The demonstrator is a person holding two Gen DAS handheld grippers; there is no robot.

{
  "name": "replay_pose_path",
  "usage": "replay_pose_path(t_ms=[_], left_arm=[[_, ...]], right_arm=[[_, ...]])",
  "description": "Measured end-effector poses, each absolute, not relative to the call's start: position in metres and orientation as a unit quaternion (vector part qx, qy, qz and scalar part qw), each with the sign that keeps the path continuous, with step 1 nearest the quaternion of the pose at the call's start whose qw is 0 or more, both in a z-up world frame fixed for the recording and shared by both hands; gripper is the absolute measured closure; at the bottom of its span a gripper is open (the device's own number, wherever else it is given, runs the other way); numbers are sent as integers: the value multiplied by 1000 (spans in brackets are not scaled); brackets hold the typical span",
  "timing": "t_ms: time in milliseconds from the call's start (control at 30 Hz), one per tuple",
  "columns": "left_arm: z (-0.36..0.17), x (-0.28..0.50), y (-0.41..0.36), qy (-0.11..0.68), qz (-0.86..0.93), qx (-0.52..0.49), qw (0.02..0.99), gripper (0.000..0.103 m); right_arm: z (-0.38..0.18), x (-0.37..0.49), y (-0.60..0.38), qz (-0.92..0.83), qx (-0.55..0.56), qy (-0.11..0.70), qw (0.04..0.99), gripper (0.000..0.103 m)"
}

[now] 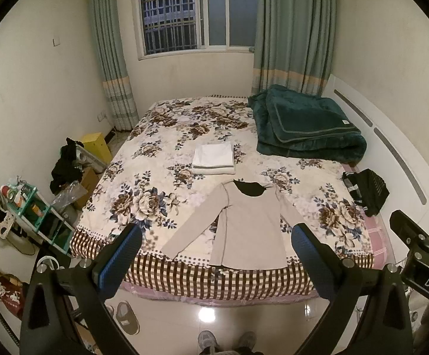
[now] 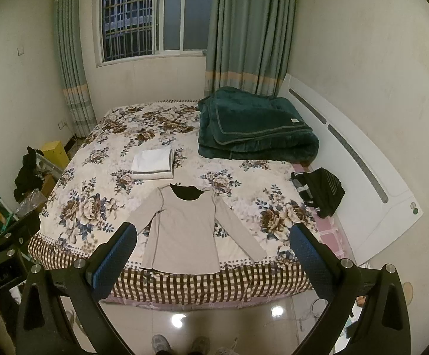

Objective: Fold small clothes

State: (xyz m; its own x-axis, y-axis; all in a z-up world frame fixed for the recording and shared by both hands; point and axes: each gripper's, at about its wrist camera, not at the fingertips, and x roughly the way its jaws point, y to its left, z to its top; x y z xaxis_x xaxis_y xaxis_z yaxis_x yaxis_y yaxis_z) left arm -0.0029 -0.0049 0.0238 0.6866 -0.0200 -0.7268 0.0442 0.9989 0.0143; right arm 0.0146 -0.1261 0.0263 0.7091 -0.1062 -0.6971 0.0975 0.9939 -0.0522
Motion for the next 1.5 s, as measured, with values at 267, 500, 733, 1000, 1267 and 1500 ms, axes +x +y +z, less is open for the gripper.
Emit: replay_pose_path(t_ms=[267,500,733,1000,1267,1500], left_arm=[[24,-2,-5,394,-17,15,919,0],[25,-3,-5,392,-17,14,920,0],[24,-2,-7,391,-17,14,920,0],[27,12,-15,388,-18,12,921,0],[25,10,-13,388,-19,11,922,0],[10,32,-12,381,-10,13,924,0]], right_arm=[[30,14,-127,-55,-7,376,925,0],[35,14,-126,-54,-6,375,925,0],[43,20,-124,-52,-6,370,928,0],[42,26,-120,-52,-4,365,929,0],[37,19,-120,-52,-2,364,930,0],[15,42,-127,-67,39,379,922,0]])
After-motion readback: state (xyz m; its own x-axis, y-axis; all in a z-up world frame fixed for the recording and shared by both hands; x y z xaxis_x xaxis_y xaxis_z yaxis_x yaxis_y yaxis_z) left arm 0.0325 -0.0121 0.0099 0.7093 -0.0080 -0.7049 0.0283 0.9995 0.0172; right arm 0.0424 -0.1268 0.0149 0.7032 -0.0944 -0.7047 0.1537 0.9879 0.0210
